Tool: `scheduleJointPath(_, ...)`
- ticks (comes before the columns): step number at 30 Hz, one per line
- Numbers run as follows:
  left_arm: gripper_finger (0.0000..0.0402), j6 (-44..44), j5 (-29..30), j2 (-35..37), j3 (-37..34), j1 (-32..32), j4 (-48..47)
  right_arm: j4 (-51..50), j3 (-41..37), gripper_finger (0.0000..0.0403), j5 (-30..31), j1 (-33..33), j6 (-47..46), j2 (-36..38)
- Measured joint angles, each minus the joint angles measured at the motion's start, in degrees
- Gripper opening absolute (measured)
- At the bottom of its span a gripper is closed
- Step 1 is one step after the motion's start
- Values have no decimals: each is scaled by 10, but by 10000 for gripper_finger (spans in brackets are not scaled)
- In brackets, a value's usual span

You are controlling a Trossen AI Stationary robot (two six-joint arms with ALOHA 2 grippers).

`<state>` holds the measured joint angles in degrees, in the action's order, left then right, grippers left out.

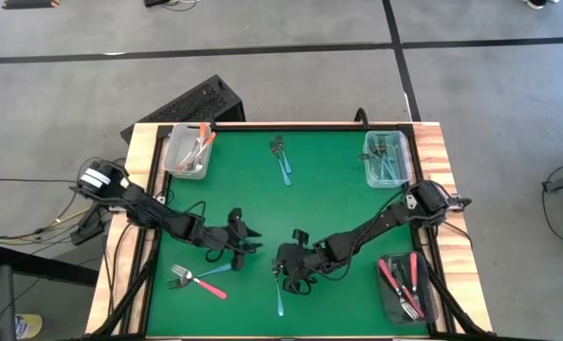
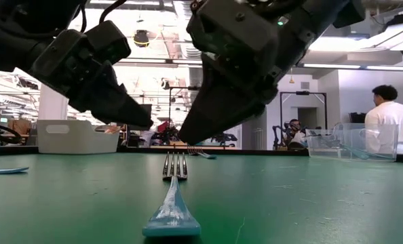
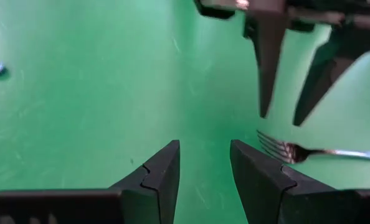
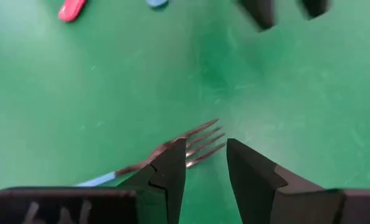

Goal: Sort silverware by color (type)
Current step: Put the blue fork into the transparent bin

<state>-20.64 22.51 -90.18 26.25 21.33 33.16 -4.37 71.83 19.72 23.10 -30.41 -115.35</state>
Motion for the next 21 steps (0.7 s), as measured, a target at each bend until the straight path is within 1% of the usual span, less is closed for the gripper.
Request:
scheduleJointPath(4, 130, 0, 0, -18, 14, 7, -1, -5, 0, 159, -17, -20, -28, 0)
scheduleJointPath(10, 130, -1, -2, -12, 17, 9, -10, -6, 0, 205, -47, -35, -21, -1)
scheduleJointPath(12, 130, -1, -2, -12, 17, 9, -11, 1, 0, 214, -61, -37, -22, -5)
scheduleJointPath(16, 130, -7, -2, -12, 17, 9, -15, 21, -1, 217, -64, -32, -21, -25)
scheduleJointPath(21, 130, -8, 2, -12, 17, 9, -17, 38, 0, 202, -69, -32, -38, -40)
